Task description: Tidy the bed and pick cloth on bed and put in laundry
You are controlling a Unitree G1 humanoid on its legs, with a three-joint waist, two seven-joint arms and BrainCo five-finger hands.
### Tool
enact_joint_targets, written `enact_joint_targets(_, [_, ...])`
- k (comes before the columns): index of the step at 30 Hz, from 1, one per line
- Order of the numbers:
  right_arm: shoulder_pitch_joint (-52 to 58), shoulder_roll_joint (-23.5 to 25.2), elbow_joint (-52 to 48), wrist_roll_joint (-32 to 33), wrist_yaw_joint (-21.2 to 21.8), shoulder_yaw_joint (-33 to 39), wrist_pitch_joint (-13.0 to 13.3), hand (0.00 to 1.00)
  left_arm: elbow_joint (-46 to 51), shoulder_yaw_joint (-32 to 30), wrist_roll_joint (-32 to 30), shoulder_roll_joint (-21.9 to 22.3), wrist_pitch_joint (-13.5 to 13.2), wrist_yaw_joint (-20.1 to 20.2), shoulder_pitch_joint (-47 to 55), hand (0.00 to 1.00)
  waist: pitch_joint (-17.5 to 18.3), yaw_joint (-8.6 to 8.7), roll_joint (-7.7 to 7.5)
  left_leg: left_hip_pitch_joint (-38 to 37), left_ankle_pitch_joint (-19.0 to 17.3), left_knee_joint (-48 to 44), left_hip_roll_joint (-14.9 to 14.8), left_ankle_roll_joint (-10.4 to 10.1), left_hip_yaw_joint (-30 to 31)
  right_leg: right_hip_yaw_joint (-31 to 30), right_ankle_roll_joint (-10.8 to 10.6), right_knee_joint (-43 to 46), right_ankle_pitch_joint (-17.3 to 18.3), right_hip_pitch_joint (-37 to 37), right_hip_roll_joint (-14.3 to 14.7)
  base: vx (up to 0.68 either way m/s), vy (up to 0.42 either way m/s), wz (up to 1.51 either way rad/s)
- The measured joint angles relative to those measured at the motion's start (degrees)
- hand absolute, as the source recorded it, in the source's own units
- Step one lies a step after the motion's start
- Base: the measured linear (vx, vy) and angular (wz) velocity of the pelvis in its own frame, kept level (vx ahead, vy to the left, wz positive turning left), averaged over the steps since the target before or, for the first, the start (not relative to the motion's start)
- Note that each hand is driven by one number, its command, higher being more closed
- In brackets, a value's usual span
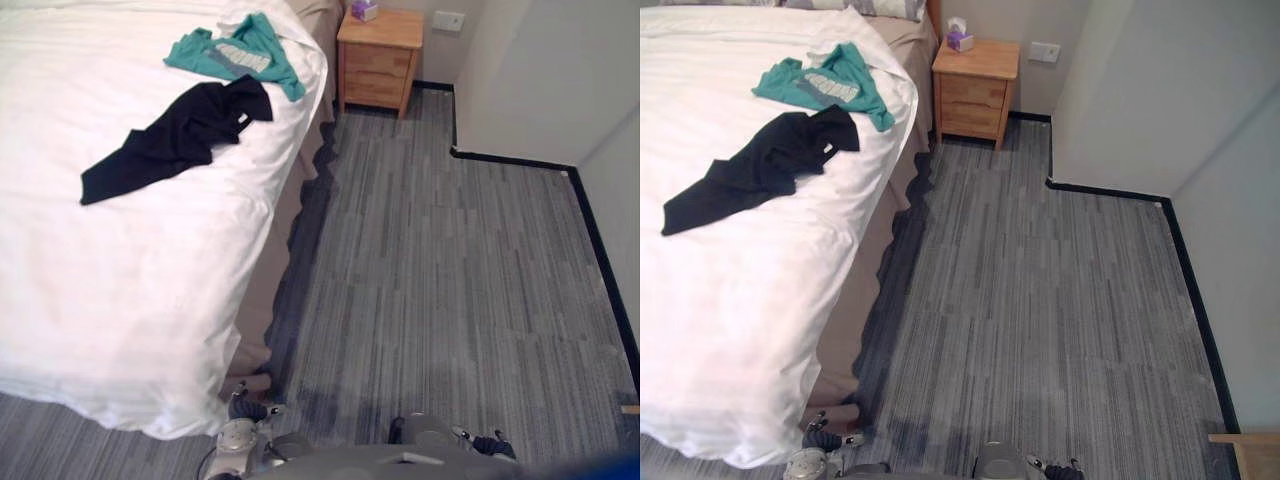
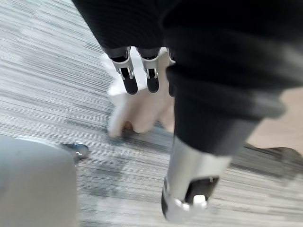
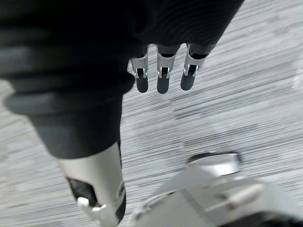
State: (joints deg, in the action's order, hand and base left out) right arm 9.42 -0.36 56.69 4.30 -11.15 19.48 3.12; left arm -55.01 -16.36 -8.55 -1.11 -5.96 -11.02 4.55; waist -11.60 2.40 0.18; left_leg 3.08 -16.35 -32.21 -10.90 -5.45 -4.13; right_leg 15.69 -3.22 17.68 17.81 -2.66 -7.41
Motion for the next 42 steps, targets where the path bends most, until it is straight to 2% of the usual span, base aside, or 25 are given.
enact_joint_targets(2, [0.6,-1.0,-0.7,0.0,-0.3,-0.9,0.1,0.0,2.4,-0.2,0.1,0.8,0.0,0.0,0.8,0.0,-0.5,-0.37,1.59,4.8,3.2,-13.5,-2.9,0.0,0.3,0.0,0.7,-0.7,0.7,-2.7,1.9,0.06,-0.032,-0.16])
enact_joint_targets(3, [0.7,-1.9,-0.7,0.0,-0.4,-3.2,0.1,0.0,3.2,-0.2,0.2,1.2,-0.2,0.0,1.4,0.0,-0.8,-0.56,2.44,7.0,8.4,-20.6,-4.3,-0.5,0.3,-0.9,1.1,-1.7,1.5,-5.2,2.8,0.07,-0.053,-0.42])
enact_joint_targets(4, [0.2,-2.2,-1.0,-0.1,-0.6,-4.6,0.1,0.0,3.2,-0.1,0.8,0.7,-0.6,0.1,1.3,0.0,-0.6,-1.36,1.12,9.9,15.6,-27.2,-5.0,-1.2,-0.3,-2.4,2.0,-3.5,2.0,-7.7,2.8,0.06,-0.051,-0.46])
enact_joint_targets(6, [-0.1,-2.6,-1.2,-0.3,-0.8,-5.0,-0.3,0.0,4.3,0.7,1.2,0.9,-1.1,0.2,1.4,0.0,-0.5,-2.21,1.43,13.0,9.0,-30.3,-4.9,-0.7,-1.3,-3.8,2.8,-5.9,2.4,-10.6,2.1,0.02,0.018,-0.43])
enact_joint_targets(9, [-1.8,-2.0,-1.2,-0.7,-0.9,-5.0,-0.8,0.0,5.3,1.0,1.2,1.0,-2.1,0.6,-0.9,0.0,-1.0,-2.6,-0.11,18.2,1.8,-20.2,-0.9,2.6,-11.9,-5.2,2.6,-9.7,2.2,-14.9,-2.1,-0.02,0.18,-0.23])
enact_joint_targets(11, [-3.5,-1.9,-1.2,-1.5,-0.9,-5.4,-1.5,0.0,4.6,4.1,1.1,1.8,-0.7,0.6,-2.3,0.0,-1.0,-3.11,-0.19,17.9,5.5,-1.0,3.9,4.7,-16.3,-5.5,2.1,-9.8,1.9,-16.6,-4.5,0.33,0.233,-0.16])
enact_joint_targets(12, [-4.9,-0.8,-0.5,-3.0,-0.9,-5.7,-1.7,0.0,4.0,5.2,1.0,1.5,-0.5,0.1,-3.3,0.0,-1.0,-3.68,-1.54,17.1,11.4,6.9,7.0,9.5,-16.4,-6.2,1.6,-10.0,1.8,-17.6,-5.8,0.56,0.196,-0.09])
enact_joint_targets(14, [-6.1,1.7,-1.6,-4.4,-0.6,-7.0,-1.4,0.0,2.8,4.7,1.2,1.1,0.6,-0.9,-5.9,0.0,-0.1,-3.57,-2.66,16.8,12.1,7.5,6.8,11.0,-17.6,-7.6,-0.5,-11.1,-4.3,-15.4,-6.1,0.51,0.129,-0.2])
enact_joint_targets(15, [-6.6,3.7,-1.6,-5.8,-0.3,-6.9,-1.4,0.0,2.8,4.5,1.2,1.1,0.6,-0.9,-5.9,0.0,-0.3,-3.85,-2.99,18.5,12.7,1.4,4.5,12.1,-16.9,-10.2,-0.3,-13.6,-8.1,-15.7,-4.8,0.27,0.14,-0.66])
enact_joint_targets(16, [-7.0,4.2,-2.0,-6.9,-0.3,-5.8,-1.5,0.0,3.5,3.5,1.1,0.6,0.5,-0.6,-5.5,0.0,-0.9,-5.2,-3.14,21.7,10.9,-8.1,2.9,10.6,-16.2,-12.0,-2.4,-13.0,-12.7,-16.8,-4.8,0.12,0.133,-0.61])
enact_joint_targets(17, [-6.6,4.3,-1.7,-7.1,-0.3,-5.4,-1.7,0.0,3.2,3.5,1.0,0.7,0.5,-0.5,-5.5,0.0,0.2,-5.07,-3.94,21.6,9.1,-4.9,5.3,8.0,-14.1,-12.7,-3.3,-12.4,-13.2,-17.1,-5.9,0.01,0.186,-0.54])
enact_joint_targets(18, [-4.3,3.0,-1.7,-7.6,-0.3,-4.2,-2.2,0.0,2.1,4.5,1.1,1.7,0.9,-0.6,-5.1,0.0,2.8,-4.85,-3.23,18.3,12.1,8.5,8.6,10.0,-10.6,-14.3,-4.1,-9.1,-13.7,-16.4,-6.6,0.1,0.168,-0.26])
enact_joint_targets(19, [-4.5,3.1,-0.9,-7.9,-0.3,-3.7,-2.3,0.0,1.8,5.3,1.1,1.3,1.1,-0.4,-5.1,0.0,2.8,-4.97,-4.16,17.2,11.1,7.5,9.7,10.2,-11.6,-15.6,-4.1,-6.0,-13.6,-16.0,-7.6,0.32,0.222,-0.35])
enact_joint_targets(20, [-4.5,2.5,-0.2,-7.9,0.3,-2.6,-2.5,0.0,1.3,7.3,1.0,0.3,1.4,-0.3,-5.2,0.0,2.7,-4.8,-4.77,13.3,9.3,9.9,11.8,10.4,-12.2,-18.0,-6.8,4.7,-17.3,-11.3,-9.1,0.39,0.18,-0.29])
enact_joint_targets(21, [-4.7,2.7,0.2,-7.2,0.8,-0.8,-2.7,0.0,-0.6,7.9,1.0,0.2,1.8,-0.2,-5.2,0.0,2.4,-4.08,-4.31,8.6,8.4,13.0,12.5,10.8,-12.4,-21.1,-7.7,16.9,-25.8,-5.5,-9.0,0.32,0.141,-0.27])
enact_joint_targets(22, [-6.3,2.6,-0.1,-7.3,0.8,0.0,-2.7,0.0,-1.2,8.2,1.0,0.0,2.0,-0.2,-5.2,0.0,2.1,-3.36,-4.21,6.2,7.9,14.5,12.9,11.0,-12.3,-22.1,-8.1,23.5,-28.2,-2.7,-8.5,0.22,0.057,-0.01])
enact_joint_targets(24, [-9.2,-0.2,-1.7,-7.1,1.7,-2.2,-4.6,0.0,-3.8,12.0,1.1,-1.6,3.1,0.0,-6.3,0.0,0.9,-1.53,-3.68,-3.1,6.9,19.5,13.6,11.1,-11.3,-18.4,-5.2,43.7,-19.6,7.8,-7.9,0.09,-0.046,0.22])
enact_joint_targets(25, [-9.4,-0.8,-2.4,-6.6,3.1,-2.6,-4.8,0.0,-3.9,11.8,1.1,-1.6,3.5,0.3,-6.8,0.0,0.4,-1.55,-3.08,-5.2,6.7,20.8,13.5,11.1,-11.1,-17.2,-4.7,45.5,-17.6,9.9,-7.6,-0.01,-0.123,0.32])
enact_joint_targets(27, [-11.1,-0.5,-3.0,-6.7,2.6,-1.8,-3.6,0.0,-4.9,11.6,1.3,-1.8,3.7,1.0,-7.7,0.0,0.0,-1.73,-2.46,-10.8,6.6,24.1,12.4,10.9,-8.4,-12.5,-2.3,42.0,-9.4,16.7,-4.9,-0.07,-0.14,0.57])
enact_joint_targets(29, [-11.1,0.7,-1.4,-6.8,1.8,-1.8,-3.5,0.0,-4.8,11.6,1.2,-1.4,3.6,1.1,-8.1,0.0,-0.3,-0.33,-2.24,-13.4,5.9,24.8,10.4,9.8,-6.8,-10.7,-1.1,29.8,-6.9,18.6,-1.5,0.19,-0.104,0.95])
enact_joint_targets(31, [-10.4,2.2,-1.3,-6.3,1.3,-1.3,-3.3,0.0,-4.7,11.4,1.2,-0.7,3.6,1.1,-7.3,0.0,-0.4,0.0,-1.93,-16.5,4.1,27.4,9.1,6.6,-5.6,-8.8,-0.4,13.6,-9.4,18.7,0.4,0.4,-0.133,0.78])
enact_joint_targets(32, [-9.5,2.9,-0.9,-6.3,0.9,-1.7,-3.4,0.0,-4.7,11.2,1.1,-0.8,3.5,1.1,-6.7,0.0,0.4,-0.15,-3.71,-17.7,3.3,28.3,10.2,5.4,-5.0,-8.8,1.1,4.2,-15.4,18.9,0.2,0.43,-0.241,0.08])
enact_joint_targets(34, [-11.1,1.6,-0.6,-6.7,0.7,-1.4,-3.1,0.0,-5.0,10.4,1.1,1.7,3.7,1.3,-6.4,0.0,0.3,-0.41,-0.14,-18.9,3.0,27.7,6.7,3.5,-4.6,-6.9,3.7,3.9,-14.5,18.5,3.0,0.5,-0.324,-0.22])
enact_joint_targets(39, [-11.2,2.0,0.4,-6.7,0.7,0.2,-3.3,0.0,-5.5,9.4,0.0,3.5,2.9,2.0,-7.8,0.0,-0.1,0.54,0.51,-22.0,6.0,26.4,5.2,1.8,-3.8,-4.6,5.8,8.3,-7.0,16.3,3.8,0.29,-0.192,-0.08])
enact_joint_targets(42, [-9.6,1.8,0.3,-6.7,0.8,0.1,-3.3,0.0,-5.6,6.7,-0.1,3.9,2.9,2.1,-6.2,0.0,0.1,0.92,1.81,-17.2,6.0,10.0,2.4,1.0,-0.9,-3.3,5.3,0.8,-6.0,8.8,6.7,0.12,-0.141,0.08])
